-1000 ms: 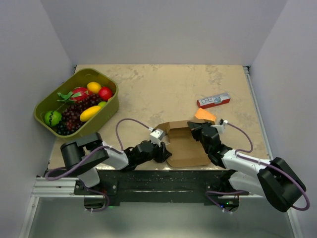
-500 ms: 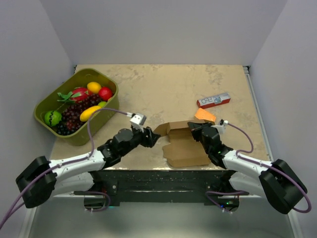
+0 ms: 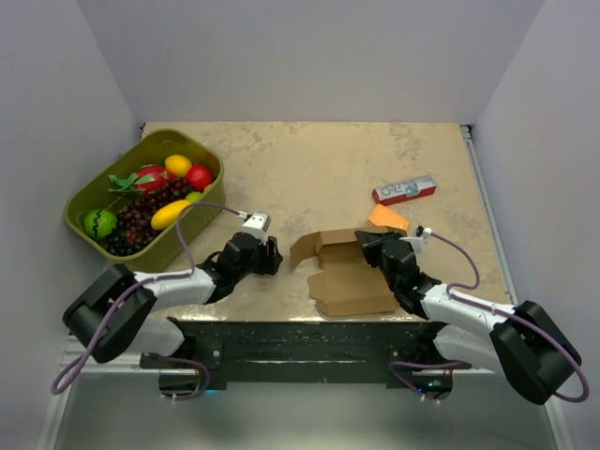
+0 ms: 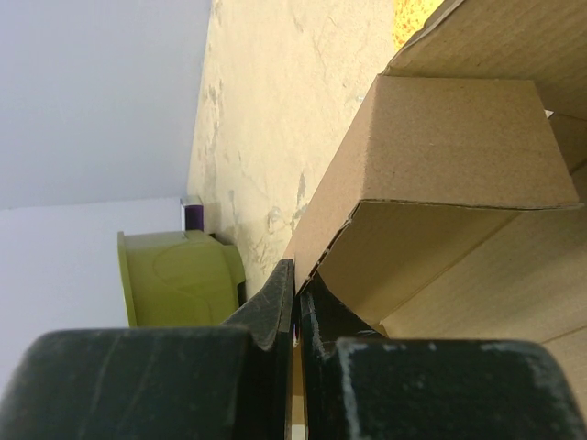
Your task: Fold the paper box
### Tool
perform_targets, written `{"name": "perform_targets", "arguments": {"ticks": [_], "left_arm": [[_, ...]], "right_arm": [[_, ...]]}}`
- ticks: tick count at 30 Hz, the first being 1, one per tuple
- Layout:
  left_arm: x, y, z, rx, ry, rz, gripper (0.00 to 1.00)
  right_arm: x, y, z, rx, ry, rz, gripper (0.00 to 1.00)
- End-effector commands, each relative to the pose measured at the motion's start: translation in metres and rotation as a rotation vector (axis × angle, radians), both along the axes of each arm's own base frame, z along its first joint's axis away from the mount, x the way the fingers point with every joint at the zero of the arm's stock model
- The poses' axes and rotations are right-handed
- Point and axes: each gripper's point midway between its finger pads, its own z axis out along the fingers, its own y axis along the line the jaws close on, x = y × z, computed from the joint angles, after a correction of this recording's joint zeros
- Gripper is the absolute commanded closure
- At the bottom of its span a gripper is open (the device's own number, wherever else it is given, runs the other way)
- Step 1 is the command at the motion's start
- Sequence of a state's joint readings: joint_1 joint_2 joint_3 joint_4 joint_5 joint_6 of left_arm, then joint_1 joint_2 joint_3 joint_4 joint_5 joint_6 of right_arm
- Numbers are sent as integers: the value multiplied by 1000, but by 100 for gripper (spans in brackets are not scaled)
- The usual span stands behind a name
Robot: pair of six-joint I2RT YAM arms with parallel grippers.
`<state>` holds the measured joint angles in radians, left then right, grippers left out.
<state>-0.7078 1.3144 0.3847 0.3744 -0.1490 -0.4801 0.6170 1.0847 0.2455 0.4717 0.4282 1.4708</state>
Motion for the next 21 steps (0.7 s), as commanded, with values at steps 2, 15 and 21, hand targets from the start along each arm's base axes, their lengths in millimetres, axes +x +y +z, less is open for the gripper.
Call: {"name": "perform_targets", "arguments": {"ticks": [2, 15, 21], "left_arm": [[17, -44, 25, -96, -87, -137, 45], [3, -90, 29, -18, -177, -330, 51], [-8, -103, 35, -5, -225, -383, 51]], "right_arm": [[2, -7, -5, -70, 6, -23, 100], [3, -5, -8, -69, 12, -18, 100], [3, -4, -8, -66, 13, -16, 100]]}}
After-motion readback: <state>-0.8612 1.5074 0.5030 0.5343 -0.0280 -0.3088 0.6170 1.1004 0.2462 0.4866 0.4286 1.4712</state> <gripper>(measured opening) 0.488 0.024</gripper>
